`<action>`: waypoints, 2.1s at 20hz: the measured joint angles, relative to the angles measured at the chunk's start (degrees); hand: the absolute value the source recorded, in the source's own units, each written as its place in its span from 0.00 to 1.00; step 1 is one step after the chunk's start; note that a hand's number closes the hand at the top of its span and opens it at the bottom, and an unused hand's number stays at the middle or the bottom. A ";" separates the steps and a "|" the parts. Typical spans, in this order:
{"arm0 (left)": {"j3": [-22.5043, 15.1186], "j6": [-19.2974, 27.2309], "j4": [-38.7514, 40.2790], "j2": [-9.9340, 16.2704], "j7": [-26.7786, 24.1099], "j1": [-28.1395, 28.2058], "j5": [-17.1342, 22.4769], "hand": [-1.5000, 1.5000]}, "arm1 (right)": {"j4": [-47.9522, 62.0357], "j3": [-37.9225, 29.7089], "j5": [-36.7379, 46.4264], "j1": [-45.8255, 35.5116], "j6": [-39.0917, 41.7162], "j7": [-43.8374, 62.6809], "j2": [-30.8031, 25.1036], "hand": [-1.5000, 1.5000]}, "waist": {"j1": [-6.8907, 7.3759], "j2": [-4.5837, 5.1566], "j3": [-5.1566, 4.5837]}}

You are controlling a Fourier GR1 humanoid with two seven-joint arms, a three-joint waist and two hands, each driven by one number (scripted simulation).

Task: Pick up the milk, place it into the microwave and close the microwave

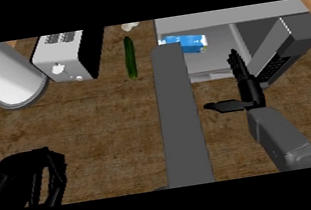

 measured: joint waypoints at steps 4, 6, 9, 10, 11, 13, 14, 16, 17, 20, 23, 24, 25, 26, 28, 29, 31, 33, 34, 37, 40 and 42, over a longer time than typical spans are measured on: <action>-3.72 0.91 0.13 -0.49 -0.04 -0.26 -2.11 1.00 | -5.85 2.24 -0.11 6.33 1.22 0.09 1.39 0.00 | -0.75 -0.27 -0.06; -5.76 1.15 1.69 -0.64 -1.43 -1.39 -4.64 1.00 | -9.22 3.08 -0.47 9.59 1.90 0.41 1.87 0.00 | -1.10 -0.33 -0.09; -9.35 3.35 2.44 -0.77 -2.34 -2.79 -7.63 1.00 | -15.32 4.43 -1.05 15.80 2.70 0.97 2.27 0.00 | -1.28 -0.36 -0.10; -10.92 4.95 2.57 -0.79 -2.34 -3.55 -8.57 1.00 | -17.35 4.83 -1.25 17.99 3.08 1.17 2.38 0.00 | -1.46 -0.40 -0.11; -12.17 6.14 3.10 -0.81 -2.35 -4.65 -9.42 1.00 | -19.77 5.49 -1.33 20.09 3.39 1.70 2.77 0.00 | -1.68 -0.43 -0.13; -14.43 6.95 4.76 -0.84 -3.41 -6.17 -11.40 1.00 | -25.27 6.45 -1.95 24.12 4.36 3.19 2.82 0.00 | -1.61 -0.37 -0.12; -16.26 7.96 5.59 -0.85 -4.25 -7.08 -13.22 1.00 | -27.44 6.86 -2.12 26.02 4.67 3.43 3.00 0.00 | -1.76 -0.37 -0.13; -18.85 9.51 7.92 -0.87 -4.95 -9.58 -15.19 1.00 | -32.36 7.67 -2.59 30.27 6.24 4.24 2.35 0.00 | -1.90 -0.32 -0.13; -20.26 10.64 9.72 -0.87 -4.82 -11.45 -15.69 1.00 | -34.74 8.06 -2.84 32.08 6.76 4.88 2.32 0.00 | -2.03 -0.28 -0.13; -24.72 12.67 15.47 -0.88 -7.48 -13.78 -19.05 1.00 | -41.56 9.06 -3.58 38.35 8.54 5.64 1.91 0.00 | -2.05 -0.17 -0.13; -30.25 16.63 22.02 -0.82 -11.95 -15.66 -22.91 1.00 | -47.28 9.59 -4.29 42.83 10.10 6.00 1.10 0.00 | -2.18 -0.09 -0.14; -31.39 17.81 24.69 -0.81 -13.95 -16.17 -24.17 1.00 | -49.51 9.83 -4.47 44.60 10.72 6.03 0.72 0.00 | -2.17 -0.06 -0.14; -32.21 18.73 27.66 -0.80 -16.07 -16.98 -25.36 1.00 | -51.22 9.81 -4.79 45.57 11.29 6.49 0.19 0.00 | -2.05 -0.02 -0.13; -32.71 19.74 30.72 -0.77 -17.64 -18.29 -25.88 1.00 | -53.51 10.25 -4.73 46.93 11.81 6.97 -0.21 0.00 | -2.18 0.02 -0.15; -35.21 23.42 36.09 -0.70 -20.26 -20.21 -26.49 1.00 | -57.75 10.86 -4.87 50.11 13.00 7.08 -0.92 0.00 | -2.38 0.07 -0.16; -37.10 25.71 38.24 -0.67 -21.56 -20.98 -26.80 1.00 | -59.89 11.03 -5.20 51.56 13.85 7.32 -1.41 0.00 | -2.41 0.08 -0.15; -40.25 30.73 43.30 -0.63 -25.04 -23.08 -26.64 1.00 | -63.27 11.98 -5.79 54.15 15.80 7.08 -1.64 0.00 | -2.82 0.18 -0.17; -43.29 35.72 48.04 -0.62 -29.17 -24.73 -24.68 1.00 | -66.27 12.25 -6.97 54.98 17.37 8.08 -2.04 0.00 | -3.08 0.31 -0.18; -44.86 38.04 50.22 -0.67 -31.17 -25.28 -23.63 1.00 | -67.87 12.49 -7.55 55.87 18.07 8.25 -2.03 0.00 | -3.11 0.35 -0.19; -48.25 43.19 55.61 -0.65 -35.26 -28.42 -18.84 1.00 | -73.22 12.89 -9.90 57.38 20.01 10.63 -2.45 0.00 | -3.76 0.50 -0.22; -52.51 47.99 59.66 -0.65 -38.31 -29.83 -14.79 1.00 | -78.53 13.29 -12.22 59.36 22.21 13.08 -3.20 0.00 | -4.66 0.67 -0.27; -54.81 50.01 61.04 -0.55 -38.08 -31.75 -11.09 1.00 | -80.75 13.51 -12.96 59.93 23.10 14.01 -3.75 0.00 | -5.45 0.85 -0.29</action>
